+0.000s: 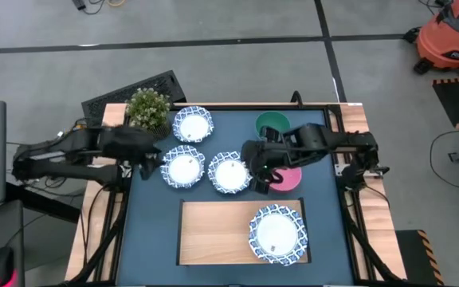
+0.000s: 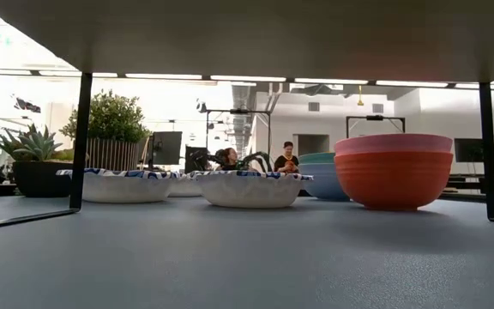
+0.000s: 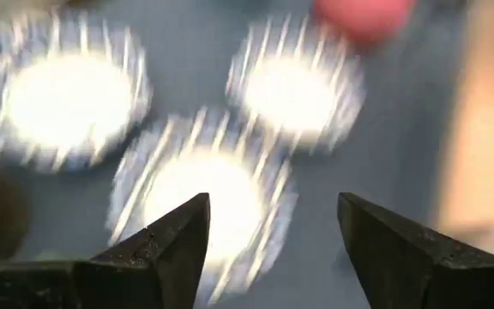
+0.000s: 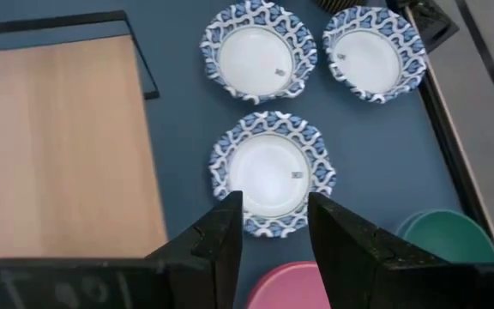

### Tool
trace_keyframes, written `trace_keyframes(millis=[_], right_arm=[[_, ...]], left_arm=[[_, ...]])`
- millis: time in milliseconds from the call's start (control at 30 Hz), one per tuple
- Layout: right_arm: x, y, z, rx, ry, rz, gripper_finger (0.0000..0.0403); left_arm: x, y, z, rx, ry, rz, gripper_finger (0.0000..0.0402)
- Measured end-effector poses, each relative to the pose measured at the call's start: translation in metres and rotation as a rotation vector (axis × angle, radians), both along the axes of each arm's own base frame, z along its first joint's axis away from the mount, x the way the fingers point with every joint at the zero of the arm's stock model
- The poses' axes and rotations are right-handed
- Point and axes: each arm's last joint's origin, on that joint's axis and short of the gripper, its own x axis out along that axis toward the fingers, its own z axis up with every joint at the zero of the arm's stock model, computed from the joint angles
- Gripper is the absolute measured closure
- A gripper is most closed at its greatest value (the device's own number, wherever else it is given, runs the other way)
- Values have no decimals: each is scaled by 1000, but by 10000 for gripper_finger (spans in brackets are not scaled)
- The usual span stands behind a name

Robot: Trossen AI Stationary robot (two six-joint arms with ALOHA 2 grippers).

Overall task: Place and stack bowls onto a shelf
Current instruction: Stack the blue patterned bowl on top of the blue patterned bowl on the shelf

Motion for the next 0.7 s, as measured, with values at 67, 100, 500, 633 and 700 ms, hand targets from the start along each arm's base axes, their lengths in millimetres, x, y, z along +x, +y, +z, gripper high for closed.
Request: trace_keyframes(millis=[67, 100, 500, 633, 700], right_arm=[[1, -3, 0, -11, 4, 5, 246], [1, -4, 0, -14, 5, 3, 246], [-2, -5, -2, -22, 37, 4, 246], [-2, -5, -2, -24, 37, 1, 246], [-2, -5, -2, -25, 37, 1, 246]], left_arm=[[11, -1, -11, 27, 157, -76, 162], [17, -3, -16, 42, 203, -115, 162], [43, -24, -75, 216, 276, -332, 162], [44, -29, -93, 207, 259, -342, 162], [45, -32, -103, 205, 264, -352, 162]])
